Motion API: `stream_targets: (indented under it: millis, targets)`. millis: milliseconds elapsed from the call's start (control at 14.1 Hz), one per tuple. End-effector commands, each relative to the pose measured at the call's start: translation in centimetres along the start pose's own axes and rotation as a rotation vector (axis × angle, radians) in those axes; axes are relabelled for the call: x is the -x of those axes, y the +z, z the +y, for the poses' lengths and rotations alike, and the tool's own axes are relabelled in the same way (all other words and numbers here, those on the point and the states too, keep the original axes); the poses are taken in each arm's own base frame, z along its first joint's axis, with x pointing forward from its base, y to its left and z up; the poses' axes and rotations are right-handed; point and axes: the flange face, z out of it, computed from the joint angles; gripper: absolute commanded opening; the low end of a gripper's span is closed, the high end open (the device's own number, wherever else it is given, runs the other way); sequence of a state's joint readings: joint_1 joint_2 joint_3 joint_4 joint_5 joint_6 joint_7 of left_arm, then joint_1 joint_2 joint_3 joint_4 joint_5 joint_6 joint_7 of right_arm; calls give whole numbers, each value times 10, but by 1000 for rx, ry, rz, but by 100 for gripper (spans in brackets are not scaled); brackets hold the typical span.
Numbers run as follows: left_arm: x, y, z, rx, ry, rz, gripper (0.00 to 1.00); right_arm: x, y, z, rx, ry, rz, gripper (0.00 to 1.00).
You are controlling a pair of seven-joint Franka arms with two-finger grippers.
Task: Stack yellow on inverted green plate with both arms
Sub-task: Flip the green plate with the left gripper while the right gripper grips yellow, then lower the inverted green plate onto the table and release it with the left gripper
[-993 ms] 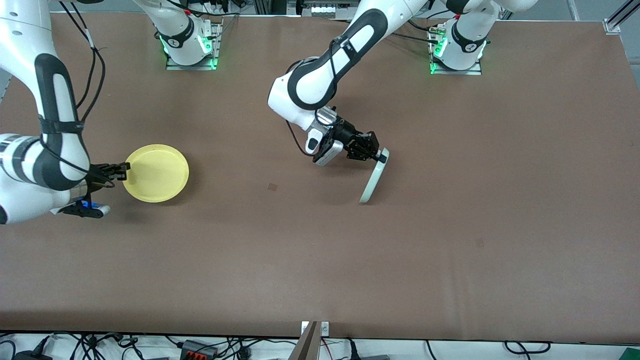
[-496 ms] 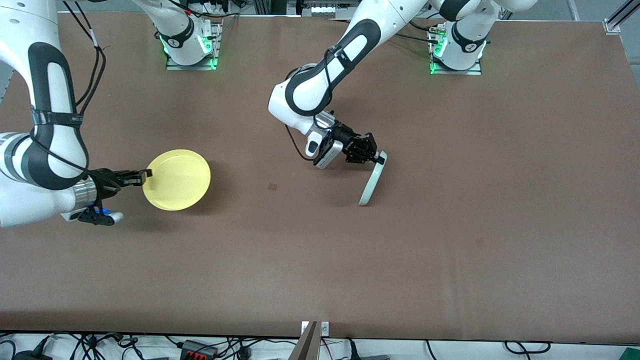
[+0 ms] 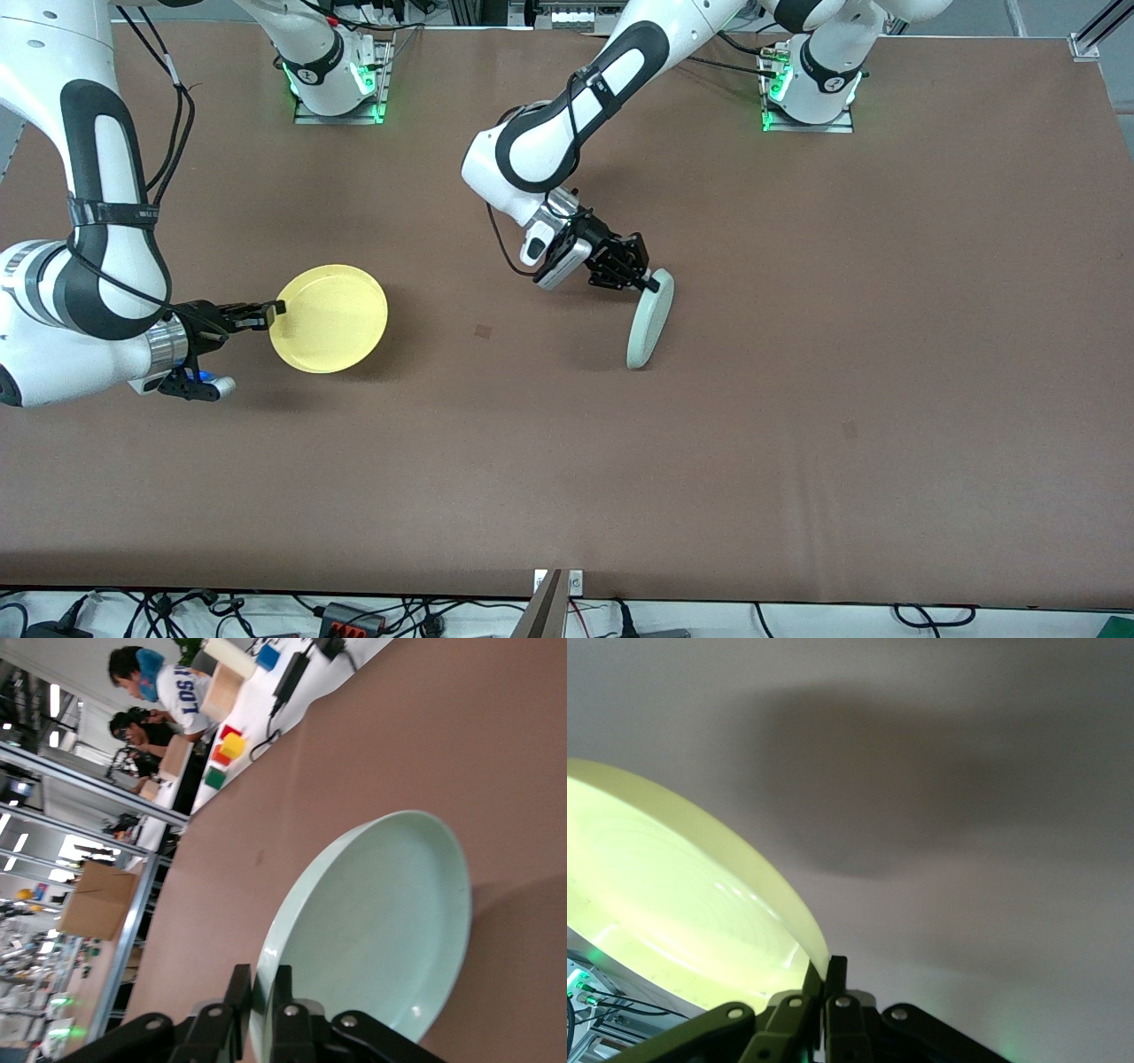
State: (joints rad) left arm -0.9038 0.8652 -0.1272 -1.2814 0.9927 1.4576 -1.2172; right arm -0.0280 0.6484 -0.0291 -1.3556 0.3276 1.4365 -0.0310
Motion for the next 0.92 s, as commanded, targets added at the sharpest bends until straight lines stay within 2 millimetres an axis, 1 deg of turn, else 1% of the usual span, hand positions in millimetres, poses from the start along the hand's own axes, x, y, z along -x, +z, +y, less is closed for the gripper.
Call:
stream_targets:
  millis: [0,71,142,213,284,355,426,496,638,709,780,851]
  targets:
    - [-10,2,29,246,-68,-52,100,0,-3,6,-6,1,-3,0]
    - [-15,5,28,303,-83,-102,100,0,-3,9,-4,6,-5,0]
    - [-26,11,28,408,-129,-177,100,-1,0,13,10,13,-10,0]
    - [-34,9,31,528,-182,-243,100,-3,2,19,37,20,-14,0]
    - [-37,0,33,610,-214,-295,100,-4,2,24,60,25,-8,0]
    - [-38,0,34,640,-233,-333,100,-6,2,30,70,31,-6,0]
    - [-43,8,32,646,-239,-348,100,-6,3,32,76,33,-5,0]
    - [-44,10,31,645,-249,-355,100,-6,3,30,78,31,-5,0]
    - [-45,10,34,663,-254,-349,100,-7,3,33,78,34,-4,0]
    - [-48,8,34,699,-267,-337,100,-8,4,33,77,32,-1,0]
    - [-54,10,30,706,-274,-332,100,-8,3,34,76,33,1,0]
    - [-64,17,21,706,-285,-330,100,-8,4,33,74,32,1,0]
